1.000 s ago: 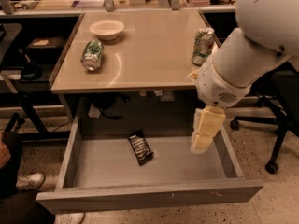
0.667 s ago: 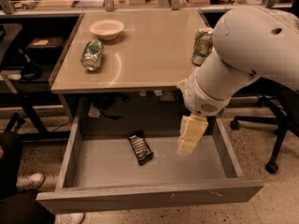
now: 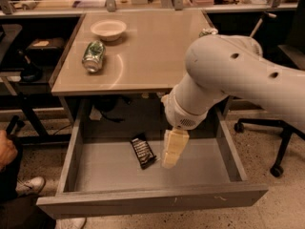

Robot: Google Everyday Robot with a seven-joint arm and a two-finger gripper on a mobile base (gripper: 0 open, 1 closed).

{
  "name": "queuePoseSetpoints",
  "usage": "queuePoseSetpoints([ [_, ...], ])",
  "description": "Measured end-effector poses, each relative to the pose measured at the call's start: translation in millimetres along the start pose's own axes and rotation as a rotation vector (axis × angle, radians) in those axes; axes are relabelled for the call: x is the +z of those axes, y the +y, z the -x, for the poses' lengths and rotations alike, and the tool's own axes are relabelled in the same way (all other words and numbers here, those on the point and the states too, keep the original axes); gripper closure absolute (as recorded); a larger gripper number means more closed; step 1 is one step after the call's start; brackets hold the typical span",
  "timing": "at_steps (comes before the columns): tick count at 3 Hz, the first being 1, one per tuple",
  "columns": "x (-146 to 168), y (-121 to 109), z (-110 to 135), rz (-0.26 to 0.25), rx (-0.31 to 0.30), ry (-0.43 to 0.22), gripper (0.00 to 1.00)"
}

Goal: Pick rxbar chocolate from top drawer and place on counter

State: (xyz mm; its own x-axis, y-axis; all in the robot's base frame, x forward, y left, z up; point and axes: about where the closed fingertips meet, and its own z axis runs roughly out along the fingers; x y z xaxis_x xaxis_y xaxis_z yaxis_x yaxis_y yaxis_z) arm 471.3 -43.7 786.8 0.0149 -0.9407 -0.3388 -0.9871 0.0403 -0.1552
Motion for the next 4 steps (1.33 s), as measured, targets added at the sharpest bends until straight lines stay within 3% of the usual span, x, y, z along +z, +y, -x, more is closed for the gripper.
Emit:
queuePoseSetpoints([
  [1, 64.5, -7.0, 12.1, 0.061, -0.039, 0.005, 0.0],
  [3, 76.2, -8.2, 16.3, 0.068, -0.042, -0.007, 0.0],
  [4, 101.4, -16.4, 23.6, 0.076, -0.067, -0.03, 0.0],
])
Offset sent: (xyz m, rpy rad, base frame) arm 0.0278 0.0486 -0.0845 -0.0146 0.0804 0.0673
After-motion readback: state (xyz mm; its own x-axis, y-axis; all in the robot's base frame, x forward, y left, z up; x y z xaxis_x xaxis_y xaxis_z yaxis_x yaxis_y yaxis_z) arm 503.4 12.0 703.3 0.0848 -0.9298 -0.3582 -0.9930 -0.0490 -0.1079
